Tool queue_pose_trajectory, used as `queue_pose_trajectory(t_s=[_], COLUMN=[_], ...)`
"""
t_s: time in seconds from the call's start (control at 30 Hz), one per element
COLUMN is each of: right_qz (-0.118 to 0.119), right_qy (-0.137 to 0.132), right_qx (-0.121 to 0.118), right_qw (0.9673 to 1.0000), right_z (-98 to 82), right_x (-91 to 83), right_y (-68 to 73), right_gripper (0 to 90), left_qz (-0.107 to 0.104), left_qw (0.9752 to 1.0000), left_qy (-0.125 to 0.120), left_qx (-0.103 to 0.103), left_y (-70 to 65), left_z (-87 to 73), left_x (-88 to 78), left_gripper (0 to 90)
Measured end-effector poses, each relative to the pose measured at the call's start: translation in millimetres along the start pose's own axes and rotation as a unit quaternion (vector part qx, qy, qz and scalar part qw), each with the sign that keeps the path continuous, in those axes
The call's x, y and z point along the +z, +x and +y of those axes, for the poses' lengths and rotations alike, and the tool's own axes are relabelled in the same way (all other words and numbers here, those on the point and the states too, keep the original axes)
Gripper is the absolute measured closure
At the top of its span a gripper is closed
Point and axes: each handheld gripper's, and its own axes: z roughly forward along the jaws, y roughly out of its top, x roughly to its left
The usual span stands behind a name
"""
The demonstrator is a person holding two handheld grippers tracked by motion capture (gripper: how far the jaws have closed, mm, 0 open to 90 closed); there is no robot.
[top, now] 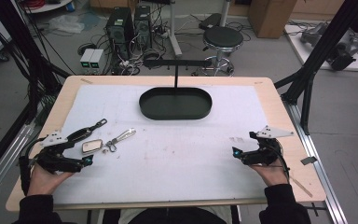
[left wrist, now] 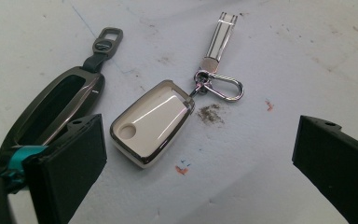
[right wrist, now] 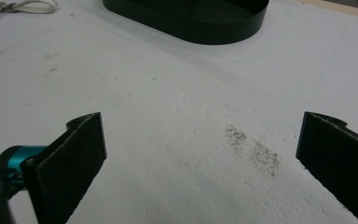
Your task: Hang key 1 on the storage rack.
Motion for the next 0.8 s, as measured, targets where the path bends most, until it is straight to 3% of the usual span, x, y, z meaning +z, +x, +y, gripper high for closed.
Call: queue_pose_trajectory(t_s=[0.53, 0.8], right_qz=[0.004, -0.002], right_qy=[-0.005, 0.009], right_qx=[0.005, -0.004], right_qw=[1.0000, 0.9999], right_z=[0.7, -0.7], right_x=[5.3, 10.0], right_y=[0.2, 5.7], right_gripper=[0.7, 0.7], left_qz=[-0.001, -0.001], left_qw=[1.0000, 0.9999], left_qy=[0.009, 0.013], left_qx=[0.003, 0.008], left_y=[-2.2, 0.0], left_z=[-0.2, 4.1], left_x=[0.6, 2.2], left_gripper=[3.3, 3.5])
